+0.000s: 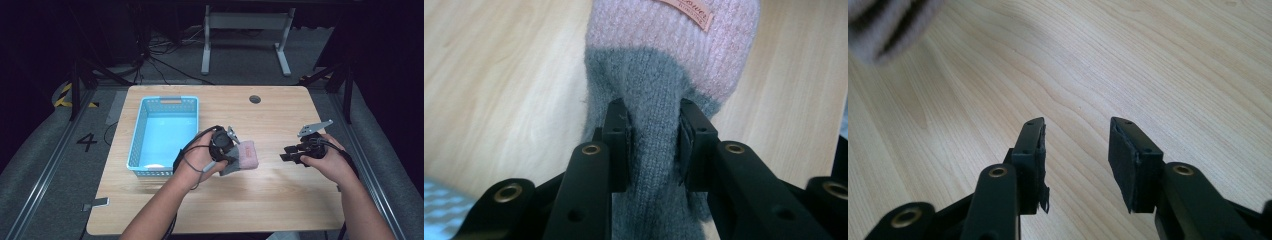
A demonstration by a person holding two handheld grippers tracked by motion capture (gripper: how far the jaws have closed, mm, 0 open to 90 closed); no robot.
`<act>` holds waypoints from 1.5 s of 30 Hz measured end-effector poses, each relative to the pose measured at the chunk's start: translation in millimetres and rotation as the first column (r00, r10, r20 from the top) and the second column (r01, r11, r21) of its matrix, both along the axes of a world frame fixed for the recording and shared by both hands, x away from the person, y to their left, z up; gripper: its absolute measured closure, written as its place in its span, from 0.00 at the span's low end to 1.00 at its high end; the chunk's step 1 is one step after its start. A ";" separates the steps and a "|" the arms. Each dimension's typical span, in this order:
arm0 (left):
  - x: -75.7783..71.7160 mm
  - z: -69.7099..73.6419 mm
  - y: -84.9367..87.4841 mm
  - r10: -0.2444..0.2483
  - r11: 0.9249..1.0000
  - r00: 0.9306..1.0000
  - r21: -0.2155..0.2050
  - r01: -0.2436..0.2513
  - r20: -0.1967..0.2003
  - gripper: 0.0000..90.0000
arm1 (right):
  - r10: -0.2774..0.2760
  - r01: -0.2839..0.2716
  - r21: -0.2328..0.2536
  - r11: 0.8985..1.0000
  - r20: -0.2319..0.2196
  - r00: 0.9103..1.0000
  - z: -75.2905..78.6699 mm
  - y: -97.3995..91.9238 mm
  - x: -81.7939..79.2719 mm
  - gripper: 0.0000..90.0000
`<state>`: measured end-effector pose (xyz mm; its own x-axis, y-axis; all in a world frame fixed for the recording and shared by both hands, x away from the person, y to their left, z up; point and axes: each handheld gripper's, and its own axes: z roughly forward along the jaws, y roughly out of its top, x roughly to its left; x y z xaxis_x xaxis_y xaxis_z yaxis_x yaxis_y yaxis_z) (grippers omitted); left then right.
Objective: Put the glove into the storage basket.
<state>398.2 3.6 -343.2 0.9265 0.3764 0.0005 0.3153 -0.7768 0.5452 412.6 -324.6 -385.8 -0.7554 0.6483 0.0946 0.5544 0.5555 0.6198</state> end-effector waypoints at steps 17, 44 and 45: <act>25.3 30.1 60.0 0.059 0.998 0.997 -0.034 -0.058 0.039 0.78 | -0.049 0.049 -0.001 0.999 -0.030 0.998 -9.2 -12.7 -8.0 0.66; 84.8 33.3 139.3 0.108 0.991 0.992 0.070 -0.113 0.071 0.78 | -0.145 0.145 -0.009 0.989 -0.051 0.988 -18.5 -36.7 -36.1 0.65; 91.0 29.8 143.3 0.119 0.990 0.991 0.071 -0.124 0.066 0.78 | -0.148 0.147 -0.010 0.989 -0.050 0.988 -19.0 -37.2 -37.4 0.65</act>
<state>489.2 146.8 -313.4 0.8710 0.4831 0.0888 0.3775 -0.7739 0.5085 375.2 -361.8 -404.7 -0.6458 0.7531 0.1255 0.6610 0.4692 0.5856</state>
